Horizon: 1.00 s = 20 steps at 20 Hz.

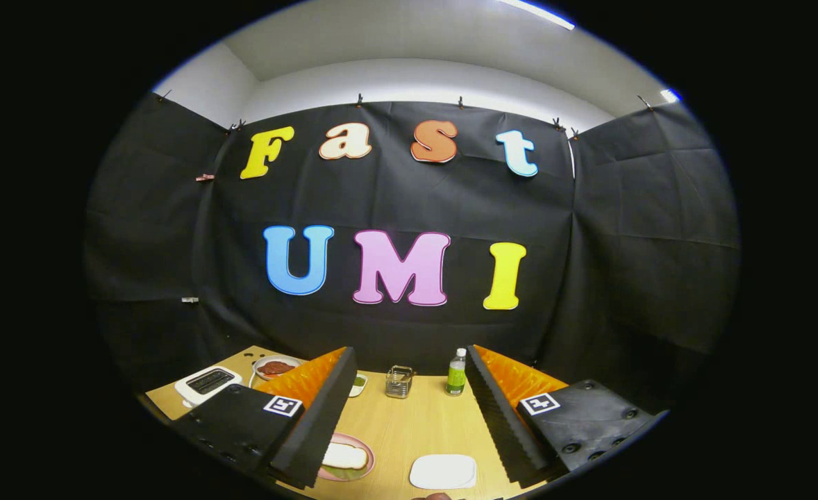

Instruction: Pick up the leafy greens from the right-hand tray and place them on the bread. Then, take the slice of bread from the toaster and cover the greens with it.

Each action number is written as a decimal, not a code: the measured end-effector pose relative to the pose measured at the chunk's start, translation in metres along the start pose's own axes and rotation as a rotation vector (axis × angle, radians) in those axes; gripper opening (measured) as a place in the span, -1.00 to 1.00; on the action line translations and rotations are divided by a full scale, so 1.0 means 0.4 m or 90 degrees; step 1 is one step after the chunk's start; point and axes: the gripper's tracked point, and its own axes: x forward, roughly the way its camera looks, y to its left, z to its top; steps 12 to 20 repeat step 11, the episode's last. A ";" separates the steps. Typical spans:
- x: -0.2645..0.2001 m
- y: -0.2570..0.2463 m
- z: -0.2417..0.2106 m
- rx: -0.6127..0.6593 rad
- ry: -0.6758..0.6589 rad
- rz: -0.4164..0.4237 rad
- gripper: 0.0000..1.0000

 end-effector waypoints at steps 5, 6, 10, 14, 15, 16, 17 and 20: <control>0.033 0.021 -0.007 -0.001 0.014 0.010 0.95; 0.041 0.025 -0.002 -0.002 0.012 0.011 0.95; 0.055 0.045 0.008 -0.011 0.002 0.014 0.95; 0.057 0.055 0.003 -0.008 0.007 0.015 0.95; 0.057 0.055 0.003 -0.008 0.007 0.015 0.95; 0.057 0.055 0.003 -0.008 0.007 0.015 0.95; 0.057 0.055 0.003 -0.008 0.007 0.015 0.95; 0.057 0.055 0.003 -0.008 0.007 0.015 0.95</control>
